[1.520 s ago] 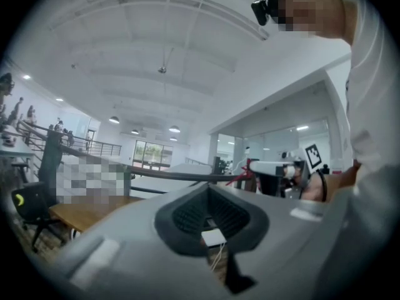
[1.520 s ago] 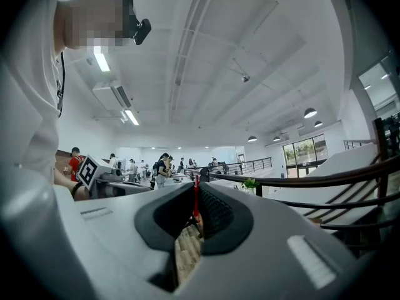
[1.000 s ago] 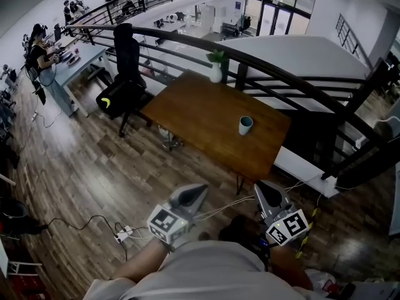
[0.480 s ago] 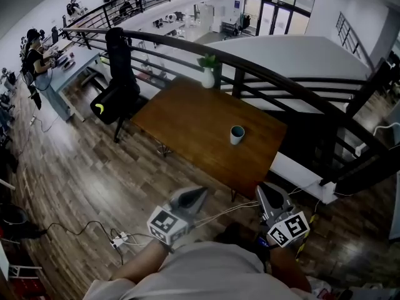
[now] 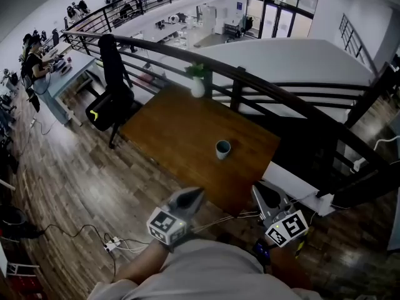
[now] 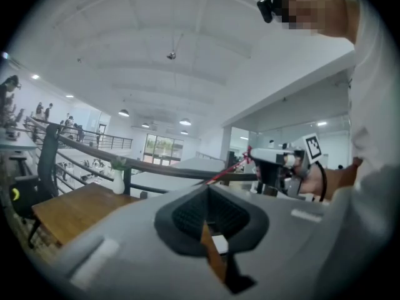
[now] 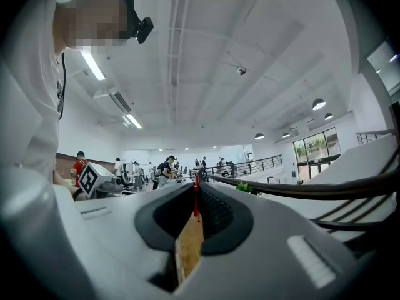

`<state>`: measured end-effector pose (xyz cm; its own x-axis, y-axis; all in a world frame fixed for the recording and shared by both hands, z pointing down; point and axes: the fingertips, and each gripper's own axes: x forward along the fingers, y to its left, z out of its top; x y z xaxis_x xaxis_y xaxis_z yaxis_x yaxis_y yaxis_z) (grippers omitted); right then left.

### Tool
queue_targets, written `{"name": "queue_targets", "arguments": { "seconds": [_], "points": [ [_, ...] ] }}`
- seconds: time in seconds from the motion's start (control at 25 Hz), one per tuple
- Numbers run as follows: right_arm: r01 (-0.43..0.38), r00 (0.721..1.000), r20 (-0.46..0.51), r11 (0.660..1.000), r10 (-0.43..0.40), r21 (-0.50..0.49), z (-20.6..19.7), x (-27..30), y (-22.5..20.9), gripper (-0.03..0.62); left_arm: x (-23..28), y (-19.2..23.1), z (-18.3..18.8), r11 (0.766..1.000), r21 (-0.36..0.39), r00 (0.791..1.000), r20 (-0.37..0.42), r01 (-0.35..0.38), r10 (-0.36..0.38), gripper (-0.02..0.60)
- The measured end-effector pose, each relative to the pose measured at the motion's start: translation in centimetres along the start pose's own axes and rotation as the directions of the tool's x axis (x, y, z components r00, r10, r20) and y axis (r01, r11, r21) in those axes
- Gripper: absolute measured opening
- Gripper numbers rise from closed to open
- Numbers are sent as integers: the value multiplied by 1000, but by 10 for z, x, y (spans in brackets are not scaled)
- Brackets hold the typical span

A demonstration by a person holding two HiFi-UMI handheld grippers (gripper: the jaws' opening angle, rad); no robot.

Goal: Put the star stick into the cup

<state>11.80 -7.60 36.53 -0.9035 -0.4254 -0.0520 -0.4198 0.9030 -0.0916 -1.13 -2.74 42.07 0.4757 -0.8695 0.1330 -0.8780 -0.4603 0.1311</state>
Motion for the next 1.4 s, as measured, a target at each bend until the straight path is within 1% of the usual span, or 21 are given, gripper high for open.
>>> {"name": "queue_targets", "arguments": {
  "seconds": [0.16,0.32,0.52,0.72,0.84,1.0,1.24,1.4],
  "points": [
    [2,1000,8,1000,-2,-7,7,7,-35,23,27,11,6,1000,4,1000,-5,-13,13,3],
    [18,1000,17,1000,-18,4,5,18,-59,23,52,31,13,1000,15,1000,-2,-6,6,3],
    [58,998,27,998,-58,-9,6,29,-78,23,78,56,11,999,13,999,-15,32,-31,3],
    [117,993,22,993,-117,-7,5,57,-97,23,99,91,19,996,24,996,-15,87,-87,3],
    [150,989,19,989,-150,-2,7,83,-101,23,105,118,34,992,34,993,-8,122,-122,3],
    [197,980,18,980,-197,1,7,126,-103,23,107,168,48,987,46,988,-8,155,-155,3],
    [299,954,22,954,-299,17,-1,195,-93,23,88,251,58,971,51,972,-42,232,-230,3],
    [352,936,12,935,-352,32,-11,225,-85,23,77,282,51,955,40,954,-86,293,-288,3]
  ]
}}
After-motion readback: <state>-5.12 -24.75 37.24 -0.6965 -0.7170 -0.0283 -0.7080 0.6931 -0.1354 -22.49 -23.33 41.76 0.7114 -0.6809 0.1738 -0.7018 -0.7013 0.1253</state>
